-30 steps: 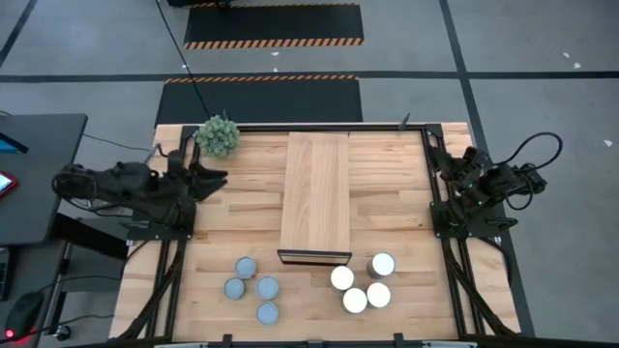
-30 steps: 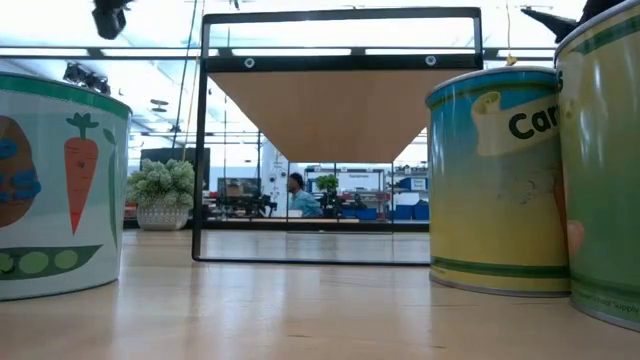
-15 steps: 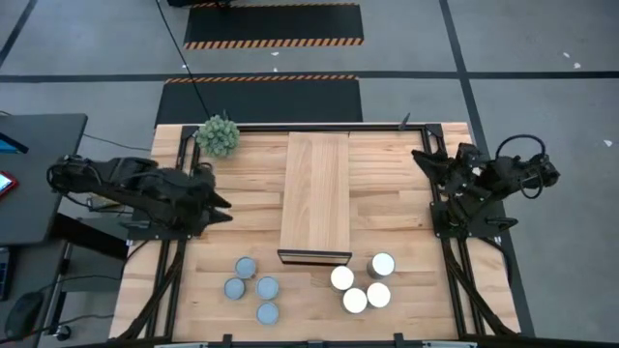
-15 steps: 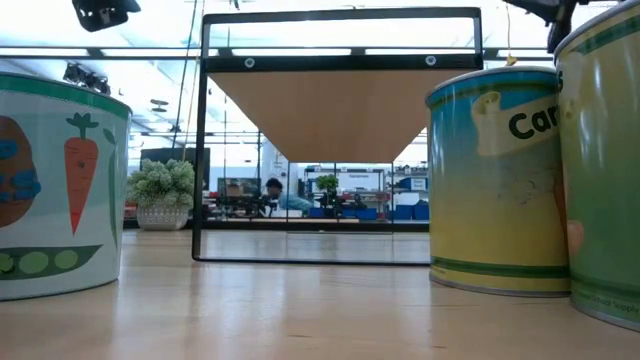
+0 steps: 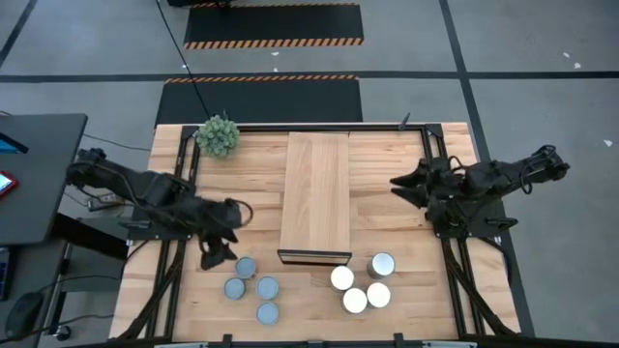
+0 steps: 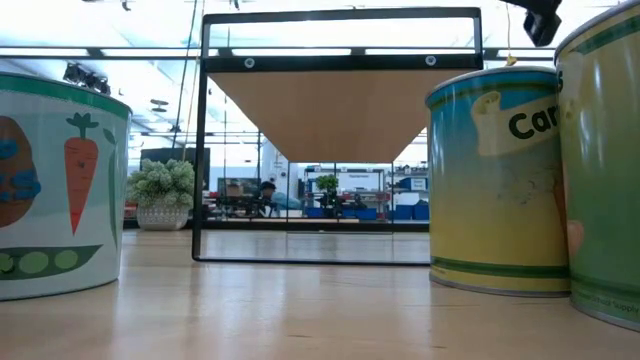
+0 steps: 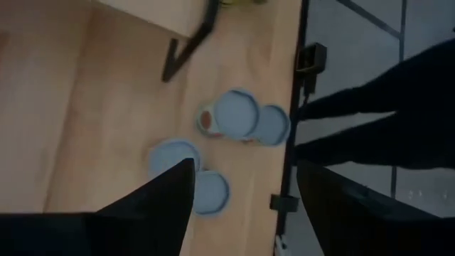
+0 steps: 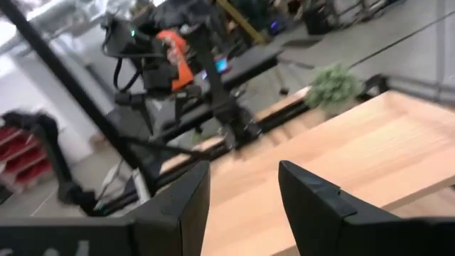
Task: Pick and place cans onto a shelf
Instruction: Put the small canned diced tomatoes on the shelf
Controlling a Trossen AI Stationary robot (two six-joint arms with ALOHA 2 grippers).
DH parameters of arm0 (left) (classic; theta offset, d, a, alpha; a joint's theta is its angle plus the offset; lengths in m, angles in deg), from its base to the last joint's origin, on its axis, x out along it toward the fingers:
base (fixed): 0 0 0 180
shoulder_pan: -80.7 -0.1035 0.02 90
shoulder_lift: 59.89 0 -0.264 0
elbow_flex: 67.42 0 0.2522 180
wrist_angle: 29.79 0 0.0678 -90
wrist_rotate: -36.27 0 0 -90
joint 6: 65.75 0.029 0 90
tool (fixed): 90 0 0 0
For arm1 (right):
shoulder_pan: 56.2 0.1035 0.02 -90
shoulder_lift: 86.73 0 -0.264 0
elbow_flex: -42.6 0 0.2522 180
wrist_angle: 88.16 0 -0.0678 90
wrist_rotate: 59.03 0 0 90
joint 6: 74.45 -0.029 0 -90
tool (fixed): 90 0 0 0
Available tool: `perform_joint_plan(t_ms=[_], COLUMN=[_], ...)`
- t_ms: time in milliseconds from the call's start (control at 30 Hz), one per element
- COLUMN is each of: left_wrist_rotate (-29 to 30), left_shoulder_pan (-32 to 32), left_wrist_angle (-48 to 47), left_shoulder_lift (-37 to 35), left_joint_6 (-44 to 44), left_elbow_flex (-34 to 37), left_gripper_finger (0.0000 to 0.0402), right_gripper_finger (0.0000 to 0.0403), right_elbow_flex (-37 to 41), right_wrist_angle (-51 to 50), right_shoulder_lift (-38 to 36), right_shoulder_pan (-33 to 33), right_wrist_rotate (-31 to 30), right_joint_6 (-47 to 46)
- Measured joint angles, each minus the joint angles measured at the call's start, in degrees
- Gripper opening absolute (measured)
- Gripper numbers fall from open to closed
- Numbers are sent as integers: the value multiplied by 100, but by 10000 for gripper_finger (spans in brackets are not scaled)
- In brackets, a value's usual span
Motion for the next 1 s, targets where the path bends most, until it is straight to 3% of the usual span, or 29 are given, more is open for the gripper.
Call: perform_joint_plan(t_ms=[333,733,1000], left_wrist_rotate=[1,29,130], left_shoulder_pan=[740,877,712], left_wrist_angle=[-217,-1425,-1449], left_shoulder_lift=[1017,2030,1970], left_joint_6=[-726,-671,-664], left_elbow_flex=[-699,-686,74], left_gripper_finger=[254,254,254], right_gripper_finger=[175,177,179], right_elbow_flex=[-432,-763,-763], right_wrist_angle=[-376,-715,-714], right_shoulder_lift=[773,1399,1399], right_shoulder_pan=[26,197,308], right_wrist_rotate=[957,974,913], right_joint_6=[43,251,185])
